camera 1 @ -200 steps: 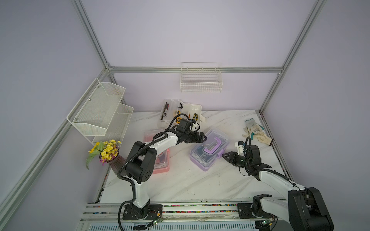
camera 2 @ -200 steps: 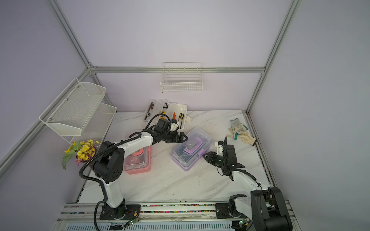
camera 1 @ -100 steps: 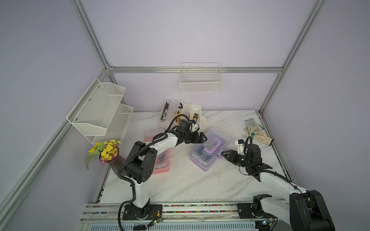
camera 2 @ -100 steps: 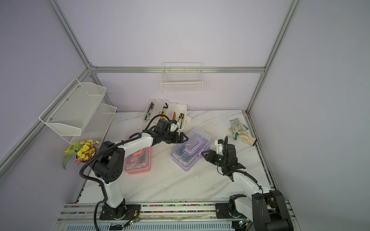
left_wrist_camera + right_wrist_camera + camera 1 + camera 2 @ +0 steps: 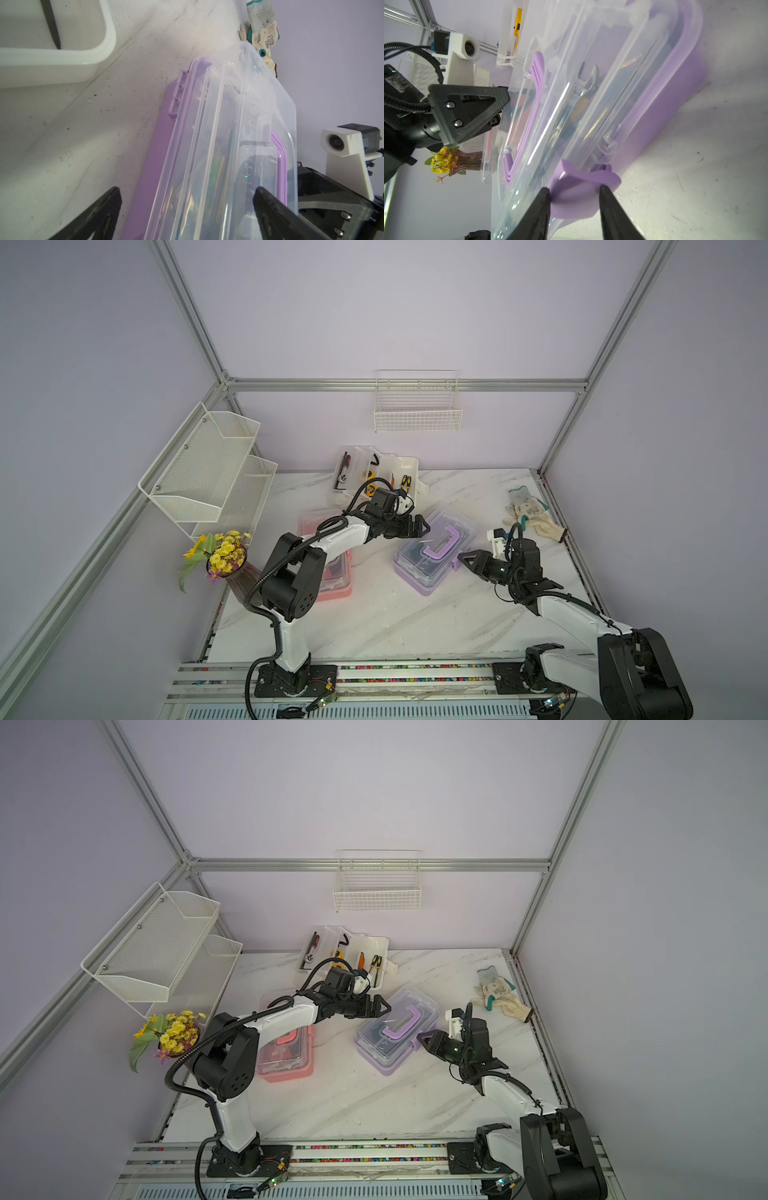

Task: Close toolboxes
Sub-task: Fasten the toolbox latch on the toolbox.

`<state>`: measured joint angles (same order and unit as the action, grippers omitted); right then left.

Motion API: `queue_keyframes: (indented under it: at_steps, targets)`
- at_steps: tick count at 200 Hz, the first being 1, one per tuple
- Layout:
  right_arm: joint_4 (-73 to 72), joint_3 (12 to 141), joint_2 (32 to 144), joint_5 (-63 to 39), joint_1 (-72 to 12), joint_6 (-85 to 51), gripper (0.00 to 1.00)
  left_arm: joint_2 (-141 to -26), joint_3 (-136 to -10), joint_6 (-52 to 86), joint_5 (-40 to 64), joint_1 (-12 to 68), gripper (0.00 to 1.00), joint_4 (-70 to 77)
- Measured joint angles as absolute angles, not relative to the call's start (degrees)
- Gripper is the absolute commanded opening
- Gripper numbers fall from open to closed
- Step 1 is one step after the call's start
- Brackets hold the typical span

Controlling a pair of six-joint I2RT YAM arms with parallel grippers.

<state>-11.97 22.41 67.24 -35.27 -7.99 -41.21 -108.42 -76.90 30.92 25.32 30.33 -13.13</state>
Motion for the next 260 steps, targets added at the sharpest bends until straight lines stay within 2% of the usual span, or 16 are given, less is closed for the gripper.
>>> queue_keyframes:
  at_steps: [131,209,260]
  targets:
    - [-17.78,21.37,72.84,-34.44,-8.56,-43.68,0.4,-108.42,-75.85,31.99,26.06,30.22,0.99,-11.44]
    - [-27.92,18.0,75.42,-34.96,-8.82,-46.59,0.44,-108.4,-72.2,34.11,31.0,30.02,0.9,-6.2]
    - [-34.28,16.53,77.56,-34.28,-9.87,-49.95,0.43,-108.07,-70.76,36.14,32.12,29.95,0.88,-3.79]
